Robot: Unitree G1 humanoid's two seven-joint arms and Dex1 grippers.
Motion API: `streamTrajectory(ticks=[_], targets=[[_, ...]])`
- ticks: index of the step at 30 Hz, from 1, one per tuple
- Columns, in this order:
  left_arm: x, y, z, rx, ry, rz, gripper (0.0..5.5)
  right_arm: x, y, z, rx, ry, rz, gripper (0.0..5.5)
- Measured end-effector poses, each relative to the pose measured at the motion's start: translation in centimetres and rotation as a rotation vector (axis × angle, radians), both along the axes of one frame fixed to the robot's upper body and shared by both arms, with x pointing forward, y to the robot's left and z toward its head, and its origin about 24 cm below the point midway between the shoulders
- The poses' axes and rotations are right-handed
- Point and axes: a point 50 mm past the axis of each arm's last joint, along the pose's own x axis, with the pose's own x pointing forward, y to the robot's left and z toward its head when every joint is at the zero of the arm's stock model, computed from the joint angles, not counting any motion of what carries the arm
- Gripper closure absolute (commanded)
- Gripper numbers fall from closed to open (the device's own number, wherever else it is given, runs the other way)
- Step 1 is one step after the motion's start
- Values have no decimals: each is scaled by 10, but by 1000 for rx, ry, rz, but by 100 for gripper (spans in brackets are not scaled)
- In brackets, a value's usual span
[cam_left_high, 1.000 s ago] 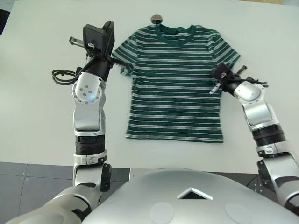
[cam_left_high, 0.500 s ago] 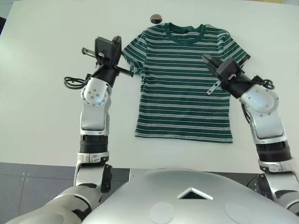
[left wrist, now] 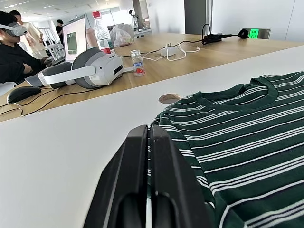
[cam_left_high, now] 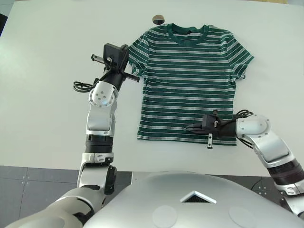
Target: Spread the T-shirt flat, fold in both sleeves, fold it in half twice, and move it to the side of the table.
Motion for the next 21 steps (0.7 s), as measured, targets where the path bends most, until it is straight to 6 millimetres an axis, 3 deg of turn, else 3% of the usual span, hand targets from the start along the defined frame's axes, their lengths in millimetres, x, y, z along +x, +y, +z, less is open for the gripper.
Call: streamTrajectory(ticks=[10, 13, 15, 17, 19, 21], targets=[[5, 14, -9, -97, 137, 82, 538, -30, -3, -3, -15, 154, 170, 540], [2, 15, -24, -132, 261, 84, 538, -35, -5, -3, -3, 163, 185, 540], [0, 14, -30, -136, 314, 78, 511, -29, -5, -3, 24, 134, 133, 540], [-1, 15, -32, -144, 344, 77, 478, -8, -4, 6, 112, 53, -40, 540], [-1, 20, -32, -144, 358, 87, 443, 19, -4, 36, 249, -74, -161, 540], [-2, 26, -33, -132, 370, 101, 420, 30, -5, 56, 326, -150, -217, 540]])
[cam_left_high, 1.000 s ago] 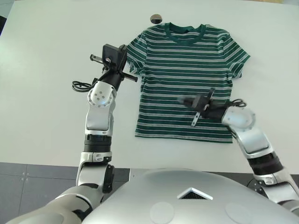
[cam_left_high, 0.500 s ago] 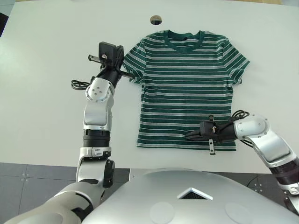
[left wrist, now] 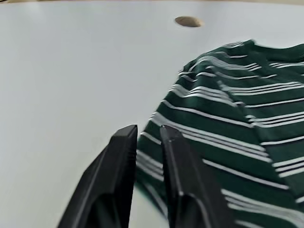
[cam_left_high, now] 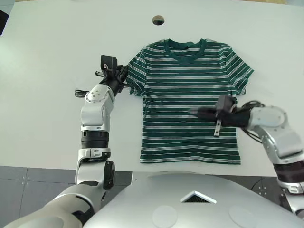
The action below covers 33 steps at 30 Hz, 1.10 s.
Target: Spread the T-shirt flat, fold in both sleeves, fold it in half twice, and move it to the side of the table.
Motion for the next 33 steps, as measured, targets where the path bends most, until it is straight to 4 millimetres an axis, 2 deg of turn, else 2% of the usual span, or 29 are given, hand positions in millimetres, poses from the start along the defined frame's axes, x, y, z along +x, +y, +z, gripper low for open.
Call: streamTrajectory(ticks=[2, 6, 9, 13, 19, 21, 23, 25, 27, 30, 33], targets=[[0, 3, 0, 9, 3, 3, 385, 3, -3, 11, 30, -46, -46, 540], [-1, 5, -1, 17, 12, -4, 322, 4, -8, 19, 44, -80, -92, 540], [-3, 7, -7, 12, 52, -10, 315, 7, -11, 21, 51, -88, -133, 540], [0, 4, -6, -28, 79, -48, 315, 14, -16, 28, 76, -128, -222, 540], [0, 2, -6, -54, 94, -61, 414, 38, -33, 46, 143, -218, -440, 540], [-1, 0, -5, -58, 94, -77, 452, 54, -48, 51, 131, -274, -621, 540], [-1, -2, -5, -67, 97, -86, 478, 68, -71, 46, 51, -298, -828, 540], [-1, -3, -5, -71, 98, -92, 503, 73, -86, 37, -11, -294, -944, 540], [-2, -4, -4, -79, 100, -99, 535, 75, -94, 31, -57, -300, -1007, 540], [-3, -14, 0, -120, 81, -127, 535, 75, -105, 19, -132, -283, -1075, 540], [0, -29, 13, -151, 27, -173, 535, 68, -116, -2, -220, -226, -1123, 540]])
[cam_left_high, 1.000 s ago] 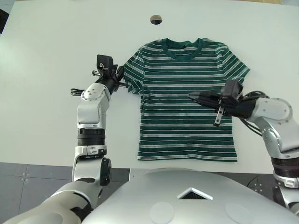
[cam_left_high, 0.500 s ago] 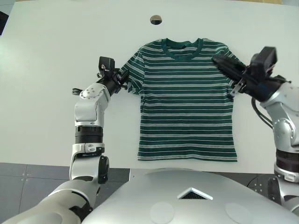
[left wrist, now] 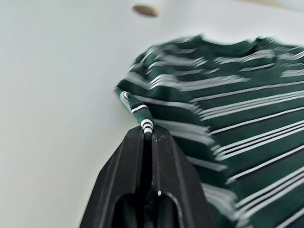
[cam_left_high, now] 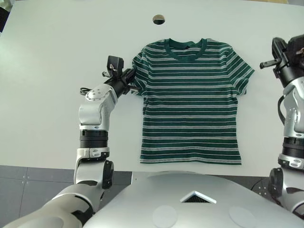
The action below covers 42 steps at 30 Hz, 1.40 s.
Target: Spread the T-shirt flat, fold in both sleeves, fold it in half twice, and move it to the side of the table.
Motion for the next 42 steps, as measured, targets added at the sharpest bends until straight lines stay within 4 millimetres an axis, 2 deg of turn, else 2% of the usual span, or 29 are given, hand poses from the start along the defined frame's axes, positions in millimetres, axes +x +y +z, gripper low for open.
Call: streamTrajectory(ticks=[7, 9, 11, 15, 18, 21, 25, 27, 30, 33, 35, 39, 42], targets=[[10, -46, 17, -41, -51, -136, 535, -9, -3, -27, -16, 100, -35, 540], [14, -57, 16, -31, -44, -168, 535, -11, -1, -33, -8, 118, -36, 540], [16, -69, 10, -19, -16, -197, 540, -12, 1, -37, 8, 128, -38, 508], [15, -85, -11, -7, 68, -220, 465, -8, 5, -45, 109, 164, -62, 433], [17, -90, -15, -3, 68, -225, 419, 1, 8, -45, 178, 171, -76, 379], [18, -90, -17, -6, 63, -221, 390, 7, 8, -45, 205, 182, -77, 328], [14, -85, -12, -39, 26, -209, 390, 17, 10, -47, 232, 202, -72, 312], [11, -83, -1, -78, -27, -207, 390, 18, 10, -51, 235, 226, -76, 312], [6, -79, 27, -155, -164, -209, 390, 18, 9, -60, 234, 274, -81, 312], [-1, -65, 61, -217, -347, -176, 390, 19, 8, -63, 234, 317, -69, 312], [-5, -55, 71, -236, -405, -147, 390, 20, 8, -63, 238, 331, -62, 312], [-11, -43, 88, -276, -493, -112, 390, 20, 7, -63, 259, 357, -45, 380], [-12, -40, 92, -291, -511, -101, 390, 20, 7, -62, 274, 370, -32, 426]])
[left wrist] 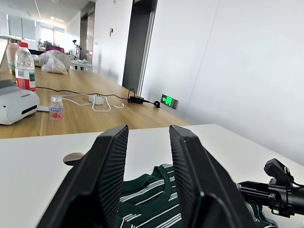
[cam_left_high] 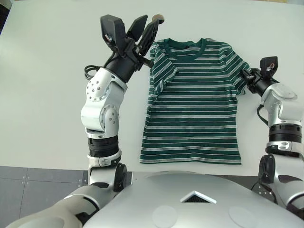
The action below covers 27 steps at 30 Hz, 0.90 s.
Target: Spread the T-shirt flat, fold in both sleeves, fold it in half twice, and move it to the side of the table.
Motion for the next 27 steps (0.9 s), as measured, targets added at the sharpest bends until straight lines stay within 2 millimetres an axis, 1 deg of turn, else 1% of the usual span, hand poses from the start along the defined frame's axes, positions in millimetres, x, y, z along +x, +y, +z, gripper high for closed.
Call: streamTrajectory(ticks=[3, 5, 7, 8, 9, 10, 12, 14, 15, 16, 17, 18, 20, 22, 25, 27], targets=[[-1, 2, 0, 1, -8, 16, 390, 0, -1, 1, 2, 7, 5, 477], [-3, 7, -4, 66, -31, 59, 390, -1, -1, 1, 6, 12, 8, 514], [-4, 13, -9, 159, -58, 114, 390, -1, 0, 2, 15, 12, 11, 538], [-6, 17, -19, 237, -61, 158, 390, -1, 1, 2, 17, 6, 14, 538], [-7, 20, -25, 281, -59, 181, 390, -1, 2, 3, 16, 3, 15, 538], [-9, 25, -36, 350, -55, 223, 404, -2, 4, 4, 17, -8, 22, 540], [-13, 31, -49, 418, -59, 267, 430, 0, 12, 13, 23, -49, 50, 540], [-16, 32, -55, 430, -62, 284, 456, 3, 20, 24, 20, -87, 85, 540], [-18, 33, -59, 438, -63, 293, 476, 4, 29, 32, 17, -107, 118, 540], [-19, 34, -63, 445, -59, 304, 482, 5, 38, 38, 23, -125, 152, 540], [-20, 35, -64, 445, -59, 310, 501, 5, 43, 40, 25, -129, 173, 540], [-20, 35, -66, 451, -59, 315, 506, 5, 50, 42, 25, -130, 201, 540], [-20, 33, -67, 450, -58, 320, 536, 6, 61, 41, 32, -119, 239, 540], [-20, 29, -68, 446, -69, 312, 536, 6, 71, 38, 30, -102, 276, 540], [-20, 29, -75, 454, -47, 309, 536, 7, 78, 31, 7, -67, 311, 540], [-19, 29, -74, 456, -53, 312, 536, 9, 90, 25, -5, -39, 357, 540]])
